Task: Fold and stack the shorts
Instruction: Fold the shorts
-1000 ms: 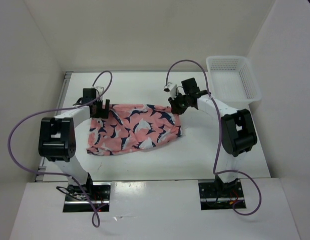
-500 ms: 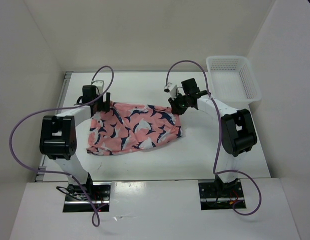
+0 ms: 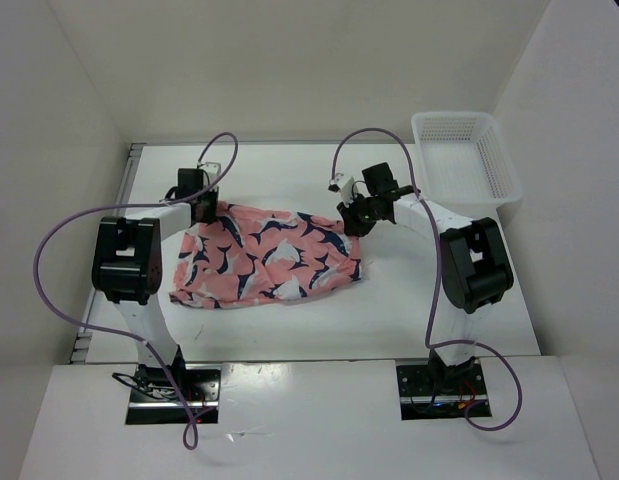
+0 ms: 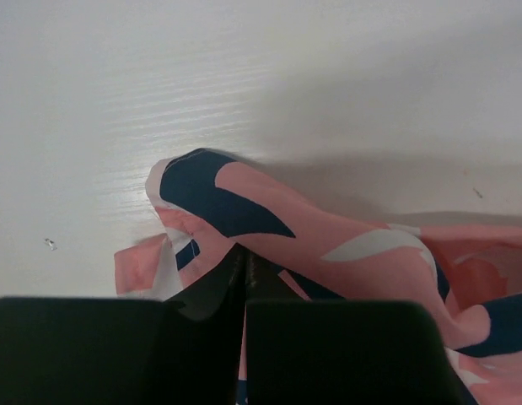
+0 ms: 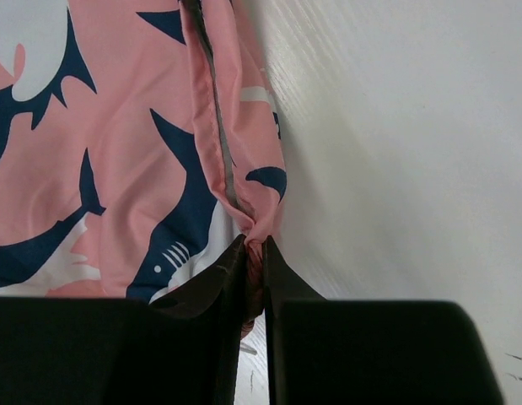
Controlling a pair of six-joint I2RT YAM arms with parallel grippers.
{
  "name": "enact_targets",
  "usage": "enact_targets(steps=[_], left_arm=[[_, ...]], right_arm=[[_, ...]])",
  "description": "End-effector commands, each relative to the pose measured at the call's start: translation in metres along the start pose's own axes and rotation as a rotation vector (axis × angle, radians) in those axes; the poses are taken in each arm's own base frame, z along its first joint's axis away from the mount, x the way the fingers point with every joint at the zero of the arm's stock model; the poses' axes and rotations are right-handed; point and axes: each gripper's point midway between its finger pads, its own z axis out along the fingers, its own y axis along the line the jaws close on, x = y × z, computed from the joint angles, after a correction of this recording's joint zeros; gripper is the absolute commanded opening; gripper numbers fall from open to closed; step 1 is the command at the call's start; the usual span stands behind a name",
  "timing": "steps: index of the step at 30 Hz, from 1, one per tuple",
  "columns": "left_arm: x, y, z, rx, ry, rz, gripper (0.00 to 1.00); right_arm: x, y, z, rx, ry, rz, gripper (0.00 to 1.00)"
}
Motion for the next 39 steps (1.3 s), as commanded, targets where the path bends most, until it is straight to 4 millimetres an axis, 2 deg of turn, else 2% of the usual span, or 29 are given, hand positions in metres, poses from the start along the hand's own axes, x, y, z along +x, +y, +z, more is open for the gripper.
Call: enact_targets(steps=[1,2,4,5,6,7,8,9,10,12,14,15,16,17,18,19,20,21,22,23,26,27,30,32,34,37,38,39], left_arm=[[-0.02,0.005,-0.001,-0.031,-0.045,0.005,0.0],[-0.023,0.005,-0.003,-0.032,-0.054,0.004,0.0],[-0.031,0.008,-0.013,-0.045,-0.066,0.004,0.29],[-0.046,0.013,-0.02,-0.053,-0.085,-0.003,0.43],[-0.044,0.012,-0.028,-0.041,-0.04,-0.002,0.49],[-0.055,0.027,-0.037,-0.046,-0.047,-0.028,0.6],[-0.077,0.029,-0.051,0.003,-0.052,-0.042,0.64],[-0.08,0.05,-0.058,0.013,-0.04,-0.086,0.7],[-0.089,0.042,-0.068,0.135,-0.05,-0.108,0.75],[-0.079,0.042,-0.075,0.237,0.008,-0.162,0.81],[-0.067,0.028,-0.076,0.33,0.048,-0.188,0.87],[-0.061,0.017,-0.069,0.364,0.07,-0.185,0.9],[-0.059,0.006,-0.07,0.414,0.09,-0.19,0.91],[-0.06,0.003,-0.068,0.439,0.104,-0.198,0.91],[-0.05,-0.001,-0.054,0.465,0.148,-0.217,0.91],[-0.059,0.001,-0.055,0.496,0.148,-0.232,0.91],[-0.05,0.002,-0.042,0.516,0.183,-0.258,0.91],[-0.049,0.005,-0.039,0.531,0.188,-0.275,0.91],[-0.049,0.006,-0.039,0.553,0.193,-0.293,0.91],[-0.058,0.009,-0.037,0.583,0.178,-0.304,0.92],[-0.06,0.011,-0.029,0.584,0.181,-0.306,0.92],[-0.054,0.014,-0.023,0.563,0.197,-0.308,0.92],[-0.054,0.027,-0.014,0.481,0.191,-0.287,0.92],[-0.044,0.029,-0.01,0.457,0.21,-0.289,0.92],[-0.044,0.029,-0.01,0.457,0.21,-0.289,0.92],[-0.047,0.021,-0.007,0.521,0.195,-0.297,0.95],[-0.044,0.012,-0.004,0.551,0.206,-0.3,0.95],[-0.05,0.006,-0.006,0.571,0.193,-0.288,0.95]], right_arm=[[-0.011,0.004,-0.008,0.006,-0.03,-0.017,0.16],[-0.011,0.004,-0.008,0.006,-0.03,-0.017,0.16],[-0.011,0.004,-0.008,0.007,-0.03,-0.026,0.16],[-0.011,0.004,-0.008,0.007,-0.03,-0.026,0.16],[-0.009,0.005,-0.009,0.003,-0.022,-0.022,0.16],[-0.009,0.005,-0.009,0.003,-0.022,-0.022,0.16],[-0.009,0.005,-0.009,0.003,-0.022,-0.032,0.16],[-0.009,0.005,-0.009,0.003,-0.022,-0.032,0.16],[-0.009,0.005,-0.009,0.003,-0.022,-0.032,0.16],[-0.006,0.007,-0.006,-0.014,-0.012,-0.024,0.16],[-0.006,0.009,-0.006,-0.024,-0.017,-0.024,0.16],[-0.009,0.007,-0.005,-0.022,-0.019,-0.026,0.16],[-0.009,0.007,-0.005,-0.022,-0.019,-0.026,0.16],[-0.014,0.005,-0.006,-0.018,-0.029,-0.031,0.16],[-0.014,0.005,-0.006,-0.018,-0.029,-0.031,0.16],[-0.013,0.004,-0.006,-0.009,-0.025,-0.03,0.16],[-0.011,0.005,-0.006,-0.013,-0.016,-0.026,0.16],[-0.011,0.005,-0.006,-0.013,-0.016,-0.035,0.16],[-0.007,0.006,-0.005,-0.017,-0.009,-0.032,0.16],[-0.007,0.006,-0.005,-0.017,-0.009,-0.032,0.16],[-0.006,0.007,-0.007,-0.017,-0.009,-0.032,0.16],[-0.006,0.007,-0.007,-0.017,-0.009,-0.032,0.16],[-0.006,0.007,-0.007,-0.017,-0.009,-0.032,0.16],[-0.006,0.007,-0.007,-0.017,-0.009,-0.032,0.16],[-0.006,0.007,-0.007,-0.017,-0.009,-0.032,0.16],[-0.007,0.009,-0.007,-0.025,-0.013,-0.032,0.16],[-0.007,0.009,-0.007,-0.025,-0.013,-0.032,0.16],[-0.007,0.009,-0.007,-0.025,-0.013,-0.032,0.16]])
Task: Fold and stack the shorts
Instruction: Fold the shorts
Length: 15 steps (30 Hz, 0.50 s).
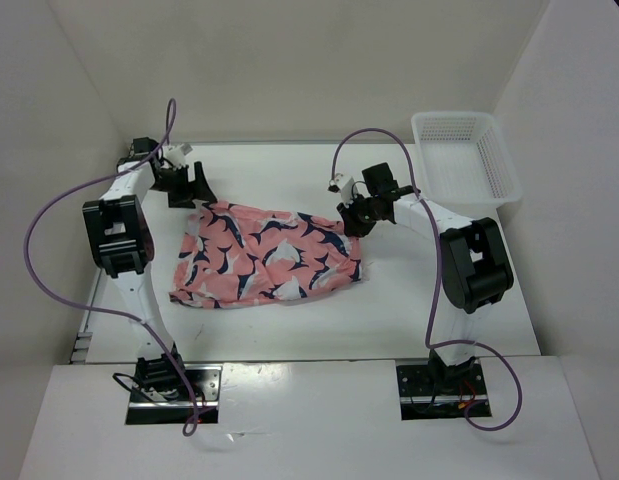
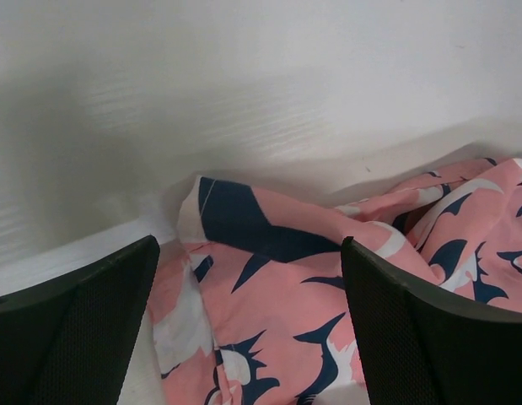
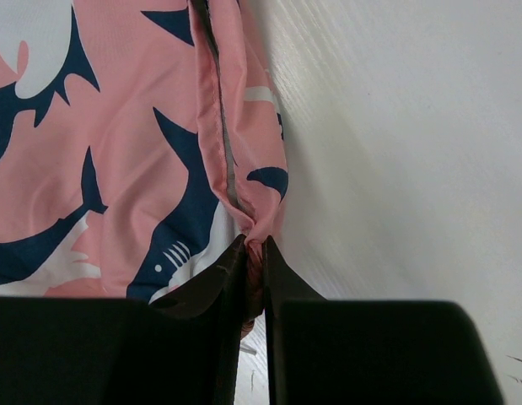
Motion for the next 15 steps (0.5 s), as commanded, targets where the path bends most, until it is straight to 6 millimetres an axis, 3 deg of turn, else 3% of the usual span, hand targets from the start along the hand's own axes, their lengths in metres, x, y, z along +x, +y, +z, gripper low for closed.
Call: enact_targets(steps=[1,4,8,11,12,13,15], left_arm=[[-0.015,-0.019,0.008,0.096,-0.028,0.042,0.95],[-0.01,-0.025,0.02,0.116,-0.004,0.046,0.91],[-0.001,-0.022,0.027,0.099,0.028,0.034,0.72],[0.009,-0.021,0.029,0.1,0.063,0.007,0.55],[0.002,-0.02,0.022,0.095,0.042,0.011,0.5],[0.004,-0.02,0.021,0.095,0.049,0.005,0.39],[-0.015,-0.023,0.004,0.078,-0.006,0.034,0.24]], right_arm=[[-0.008,0.007,-0.007,-0.014,-0.016,-0.027,0.16],[-0.008,0.005,-0.007,-0.006,-0.012,-0.027,0.16],[-0.008,0.005,-0.007,-0.006,-0.012,-0.027,0.16],[-0.008,0.005,-0.007,-0.006,-0.012,-0.027,0.16],[-0.005,0.005,-0.005,-0.01,-0.005,-0.023,0.16],[-0.009,0.004,-0.006,-0.006,-0.012,-0.027,0.16],[-0.009,0.004,-0.006,-0.006,-0.012,-0.027,0.16]])
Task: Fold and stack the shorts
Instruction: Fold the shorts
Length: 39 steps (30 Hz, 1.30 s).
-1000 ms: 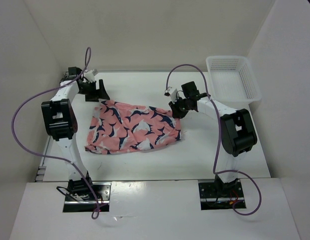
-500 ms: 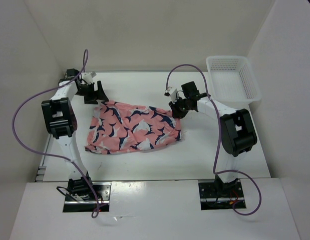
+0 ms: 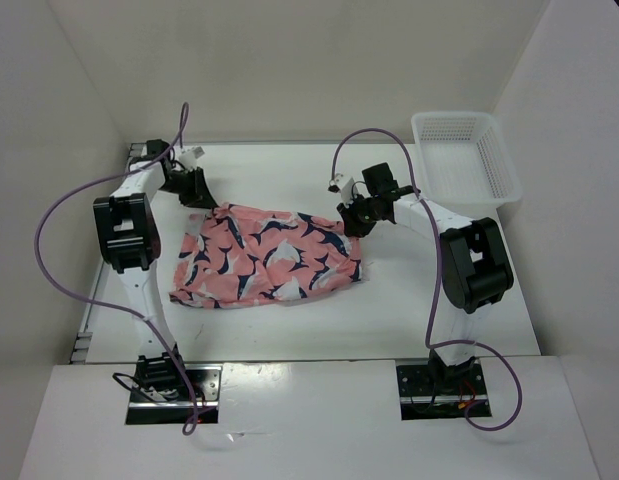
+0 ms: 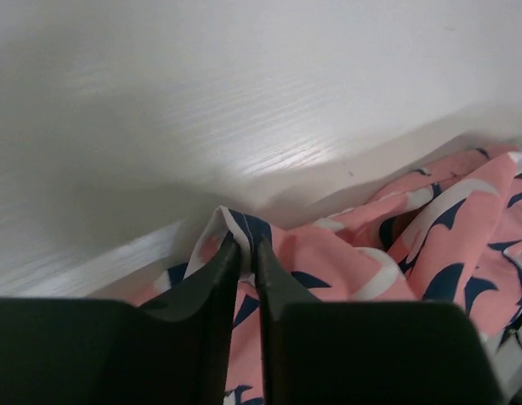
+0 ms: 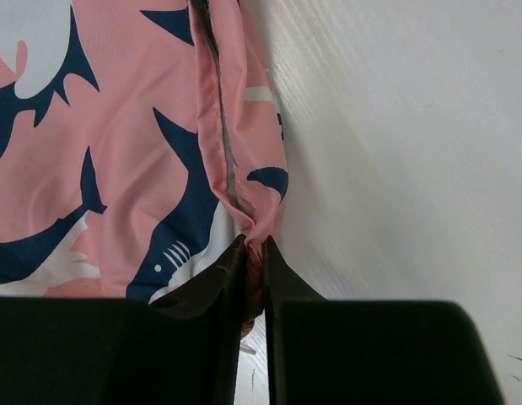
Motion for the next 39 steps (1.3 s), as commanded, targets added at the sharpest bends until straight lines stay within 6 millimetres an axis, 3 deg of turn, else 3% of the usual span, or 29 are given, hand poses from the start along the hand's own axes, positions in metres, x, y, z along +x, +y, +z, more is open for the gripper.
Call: enact_targets(steps=[1,2,3,5,6,7,10,11,12,13,14,16,19,21,23,28,29,33,36,38,39], left_arm=[[-0.029,-0.006,-0.032,0.001,-0.082,0.036,0.18],[-0.035,-0.003,-0.04,-0.016,-0.103,0.039,0.07],[-0.041,-0.011,-0.051,-0.018,-0.12,0.053,0.01],[-0.043,-0.017,-0.067,-0.034,-0.134,0.053,0.0],[-0.046,-0.028,-0.088,-0.031,-0.165,0.066,0.0],[-0.04,-0.035,-0.095,-0.031,-0.159,0.06,0.0],[-0.01,-0.054,-0.123,-0.07,-0.136,0.041,0.0],[-0.005,-0.069,-0.144,-0.093,-0.167,0.064,0.0],[0.014,-0.072,-0.146,-0.1,-0.135,0.039,0.0],[0.022,-0.08,-0.154,-0.101,-0.138,0.041,0.0],[0.027,-0.097,-0.177,-0.119,-0.182,0.074,0.0],[0.051,-0.119,-0.202,-0.134,-0.194,0.082,0.0],[0.087,-0.141,-0.233,-0.181,-0.204,0.085,0.0],[0.122,-0.144,-0.239,-0.211,-0.149,0.045,0.0],[0.158,-0.162,-0.256,-0.22,-0.135,0.034,0.0],[0.184,-0.208,-0.317,-0.295,-0.401,0.22,0.0],[0.186,-0.212,-0.321,-0.3,-0.419,0.244,0.0],[0.197,-0.211,-0.309,-0.274,-0.373,0.254,0.0],[0.195,-0.182,-0.296,-0.344,-0.303,0.167,0.0],[0.191,-0.15,-0.285,-0.44,-0.254,0.117,0.0],[0.191,-0.128,-0.268,-0.468,-0.182,0.077,0.0]], right_arm=[[-0.009,0.004,-0.006,-0.005,-0.015,-0.028,0.16],[-0.013,0.003,-0.007,-0.002,-0.022,-0.032,0.16],[-0.013,0.002,-0.007,-0.002,-0.022,-0.032,0.16],[-0.012,0.0,-0.007,0.009,-0.017,-0.041,0.16],[-0.016,0.0,-0.01,0.015,-0.027,-0.046,0.16],[-0.02,0.0,-0.015,0.022,-0.04,-0.065,0.16],[-0.03,0.001,-0.032,0.032,-0.052,-0.122,0.13],[-0.035,0.004,-0.037,0.02,-0.065,-0.137,0.13],[-0.033,0.007,-0.041,0.014,-0.054,-0.143,0.13],[-0.043,0.009,-0.052,0.019,-0.083,-0.155,0.13],[-0.046,0.013,-0.055,0.015,-0.085,-0.177,0.11],[-0.048,0.018,-0.071,0.02,-0.088,-0.234,0.1],[-0.037,0.047,-0.083,-0.026,-0.061,-0.325,0.05],[-0.032,0.065,-0.088,-0.053,-0.054,-0.363,0.04],[-0.024,0.085,-0.101,-0.085,-0.059,-0.395,0.02],[-0.022,0.127,-0.133,-0.156,-0.146,-0.522,0.0],[-0.031,0.133,-0.148,-0.128,-0.204,-0.57,0.0],[-0.028,0.161,-0.156,-0.208,-0.278,-0.586,0.0],[-0.008,0.162,-0.137,-0.278,-0.182,-0.506,0.0],[-0.007,0.149,-0.125,-0.241,-0.146,-0.427,0.0],[0.0,0.137,-0.114,-0.234,-0.119,-0.371,0.0]])
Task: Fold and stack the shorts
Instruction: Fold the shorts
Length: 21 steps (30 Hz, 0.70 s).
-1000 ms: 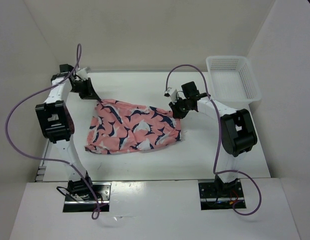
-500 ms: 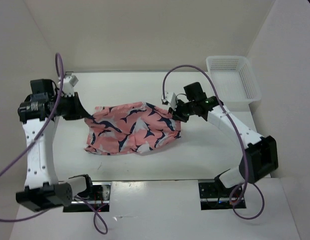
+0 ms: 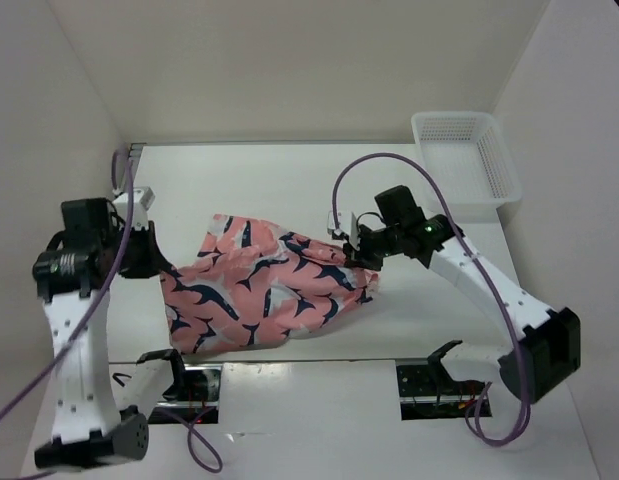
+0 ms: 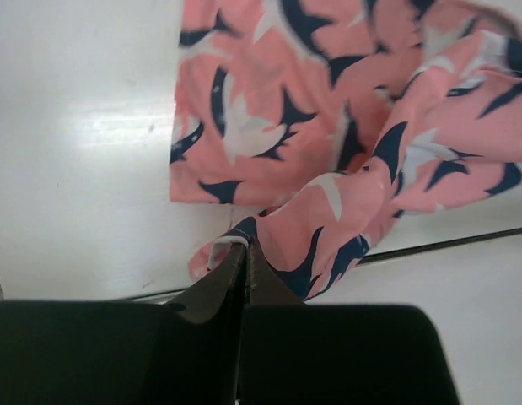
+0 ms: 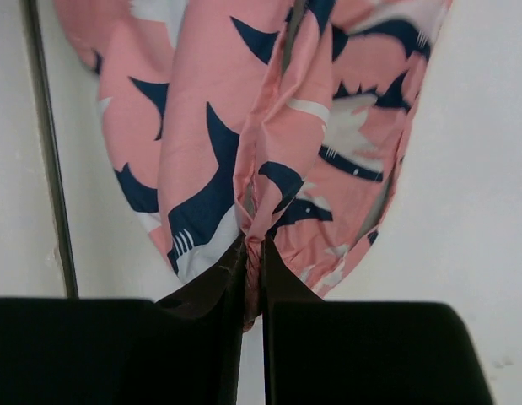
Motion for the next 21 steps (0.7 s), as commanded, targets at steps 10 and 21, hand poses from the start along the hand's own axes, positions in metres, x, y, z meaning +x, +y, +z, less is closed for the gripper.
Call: enact_targets(steps=[10,21], left_arm=[[-0.063,0.107,0.192,-0.145,0.289,-0.077,0.0],[-0.078,0.119,0.308,-0.18,0.353,0.016,0.0]], right_arm=[[0.102,-0.072,0.046,0.081,0.175,0.532,0.0],[0.157,-0.084,0.064,0.104,0.351,0.576,0.0]])
